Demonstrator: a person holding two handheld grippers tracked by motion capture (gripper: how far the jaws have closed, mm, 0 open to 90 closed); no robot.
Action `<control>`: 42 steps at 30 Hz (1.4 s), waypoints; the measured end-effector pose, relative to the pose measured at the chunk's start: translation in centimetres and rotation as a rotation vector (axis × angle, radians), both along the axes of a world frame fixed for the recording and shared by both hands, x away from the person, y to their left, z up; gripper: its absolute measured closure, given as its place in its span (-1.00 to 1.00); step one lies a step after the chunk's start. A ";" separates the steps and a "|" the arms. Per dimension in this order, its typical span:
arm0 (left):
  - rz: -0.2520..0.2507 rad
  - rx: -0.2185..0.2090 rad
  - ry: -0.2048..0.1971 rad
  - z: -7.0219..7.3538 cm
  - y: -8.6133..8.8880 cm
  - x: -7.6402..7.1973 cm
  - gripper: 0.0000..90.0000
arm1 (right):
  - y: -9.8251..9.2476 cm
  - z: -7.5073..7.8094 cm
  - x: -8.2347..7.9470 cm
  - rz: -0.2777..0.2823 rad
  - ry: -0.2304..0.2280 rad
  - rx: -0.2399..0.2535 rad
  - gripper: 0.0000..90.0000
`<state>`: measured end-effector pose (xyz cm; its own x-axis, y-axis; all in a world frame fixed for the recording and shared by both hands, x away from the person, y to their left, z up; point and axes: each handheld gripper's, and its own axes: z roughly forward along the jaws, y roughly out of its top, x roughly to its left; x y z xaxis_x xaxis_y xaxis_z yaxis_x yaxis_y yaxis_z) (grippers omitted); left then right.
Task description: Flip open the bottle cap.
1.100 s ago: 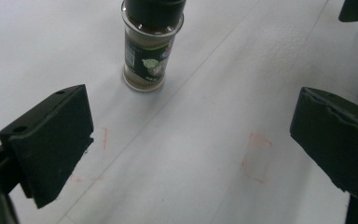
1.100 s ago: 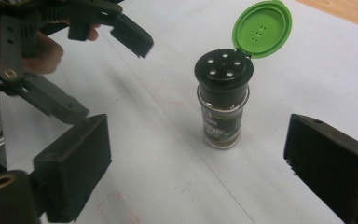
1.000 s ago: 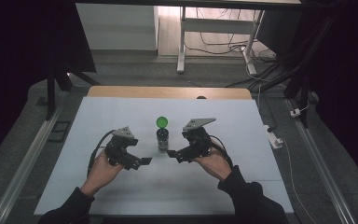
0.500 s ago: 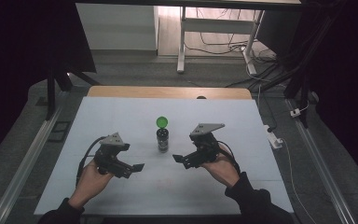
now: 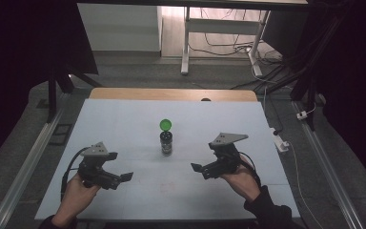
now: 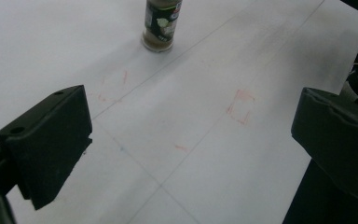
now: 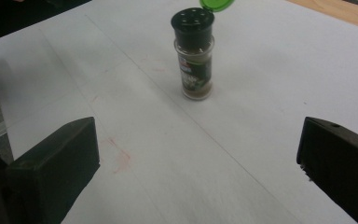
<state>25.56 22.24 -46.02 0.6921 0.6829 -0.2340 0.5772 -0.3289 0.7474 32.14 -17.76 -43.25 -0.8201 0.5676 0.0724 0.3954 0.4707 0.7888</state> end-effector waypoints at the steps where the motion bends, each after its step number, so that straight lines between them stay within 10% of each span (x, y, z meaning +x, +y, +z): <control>1: 0.009 -0.002 -0.002 0.0 0.3 -0.2 -1.00 | -0.4 0.0 -0.1 -0.009 0.000 0.002 -1.00; 21: 0.158 -0.044 -0.005 -0.6 5.6 -4.6 -1.00 | -8.6 -0.6 -2.6 -0.204 -0.004 0.022 -1.00; 42: 0.250 0.022 0.033 -1.9 7.9 -7.2 -1.00 | -13.6 -2.5 -6.1 -0.321 0.066 -0.055 -1.00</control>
